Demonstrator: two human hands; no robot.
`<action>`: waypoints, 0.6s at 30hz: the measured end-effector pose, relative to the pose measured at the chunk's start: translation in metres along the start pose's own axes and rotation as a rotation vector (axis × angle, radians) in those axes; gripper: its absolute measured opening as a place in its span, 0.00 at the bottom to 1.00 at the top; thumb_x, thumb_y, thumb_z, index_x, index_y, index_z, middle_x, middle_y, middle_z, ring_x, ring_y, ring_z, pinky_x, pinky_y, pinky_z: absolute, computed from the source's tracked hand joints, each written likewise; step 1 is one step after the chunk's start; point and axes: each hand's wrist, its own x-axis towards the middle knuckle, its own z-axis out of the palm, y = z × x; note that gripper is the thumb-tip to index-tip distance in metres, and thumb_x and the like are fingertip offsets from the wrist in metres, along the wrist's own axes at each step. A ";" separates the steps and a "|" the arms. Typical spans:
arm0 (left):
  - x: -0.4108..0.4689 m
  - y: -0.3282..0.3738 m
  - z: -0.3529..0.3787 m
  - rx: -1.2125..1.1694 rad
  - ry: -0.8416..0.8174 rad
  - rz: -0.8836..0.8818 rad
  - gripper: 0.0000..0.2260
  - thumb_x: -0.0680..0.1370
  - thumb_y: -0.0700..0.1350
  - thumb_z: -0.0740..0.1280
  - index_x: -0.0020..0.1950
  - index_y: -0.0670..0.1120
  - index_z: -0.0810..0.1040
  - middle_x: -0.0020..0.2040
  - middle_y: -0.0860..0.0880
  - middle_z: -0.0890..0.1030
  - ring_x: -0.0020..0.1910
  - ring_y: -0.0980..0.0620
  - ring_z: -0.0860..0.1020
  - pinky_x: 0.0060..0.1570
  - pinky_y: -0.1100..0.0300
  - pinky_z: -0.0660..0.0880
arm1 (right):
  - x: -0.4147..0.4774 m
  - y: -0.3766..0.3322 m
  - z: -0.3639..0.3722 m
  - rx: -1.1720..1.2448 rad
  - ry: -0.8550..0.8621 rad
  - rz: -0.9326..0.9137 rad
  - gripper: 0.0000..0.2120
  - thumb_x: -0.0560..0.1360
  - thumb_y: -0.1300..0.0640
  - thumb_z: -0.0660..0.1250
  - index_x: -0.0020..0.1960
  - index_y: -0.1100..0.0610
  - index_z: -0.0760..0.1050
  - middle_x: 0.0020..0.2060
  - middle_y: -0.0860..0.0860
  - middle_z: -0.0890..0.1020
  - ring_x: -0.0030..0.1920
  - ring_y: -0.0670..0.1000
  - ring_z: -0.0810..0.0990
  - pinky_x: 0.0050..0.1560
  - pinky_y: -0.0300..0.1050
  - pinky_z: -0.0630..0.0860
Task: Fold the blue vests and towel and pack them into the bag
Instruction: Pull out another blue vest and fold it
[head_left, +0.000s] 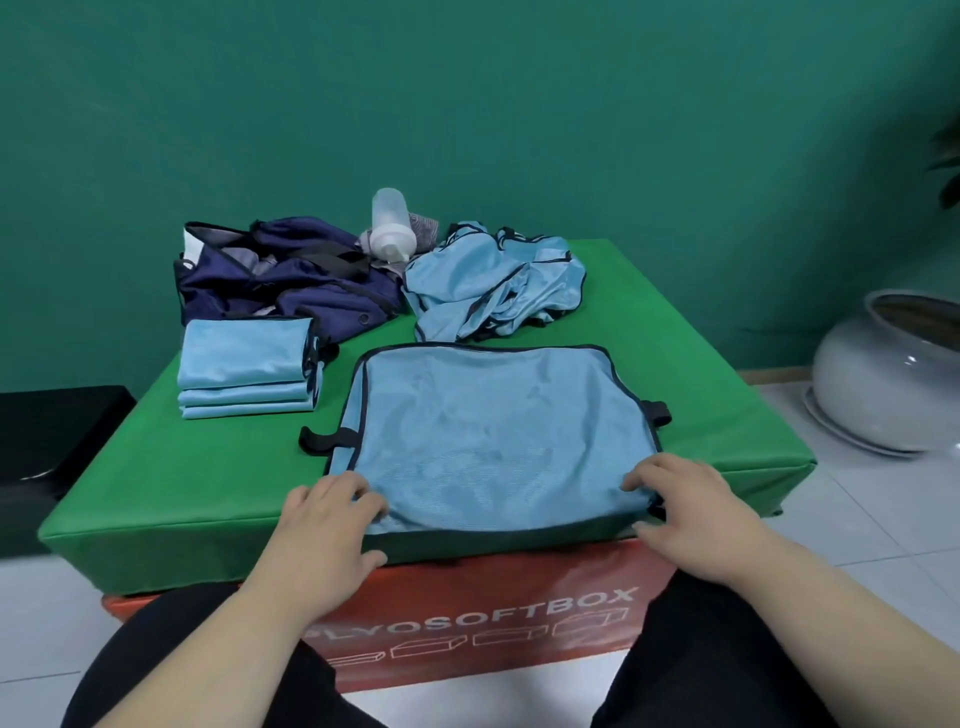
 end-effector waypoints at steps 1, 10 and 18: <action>0.001 -0.001 0.000 0.000 -0.001 -0.005 0.18 0.68 0.61 0.75 0.54 0.59 0.75 0.53 0.59 0.69 0.57 0.54 0.71 0.59 0.54 0.64 | 0.000 0.005 -0.001 -0.028 -0.037 0.017 0.23 0.65 0.43 0.67 0.59 0.42 0.75 0.55 0.37 0.72 0.57 0.43 0.73 0.70 0.55 0.65; 0.013 -0.014 -0.001 0.096 0.000 0.014 0.23 0.60 0.57 0.81 0.43 0.56 0.70 0.44 0.57 0.69 0.43 0.52 0.72 0.44 0.55 0.65 | 0.020 0.028 -0.012 -0.102 -0.095 0.020 0.36 0.60 0.34 0.73 0.65 0.45 0.70 0.58 0.38 0.70 0.57 0.44 0.72 0.68 0.51 0.66; 0.019 -0.029 -0.009 0.061 -0.001 0.034 0.15 0.63 0.43 0.76 0.40 0.56 0.74 0.42 0.59 0.72 0.41 0.54 0.73 0.41 0.57 0.65 | 0.028 0.020 0.001 -0.278 -0.023 0.004 0.29 0.65 0.34 0.74 0.58 0.46 0.69 0.54 0.42 0.70 0.56 0.48 0.71 0.59 0.47 0.68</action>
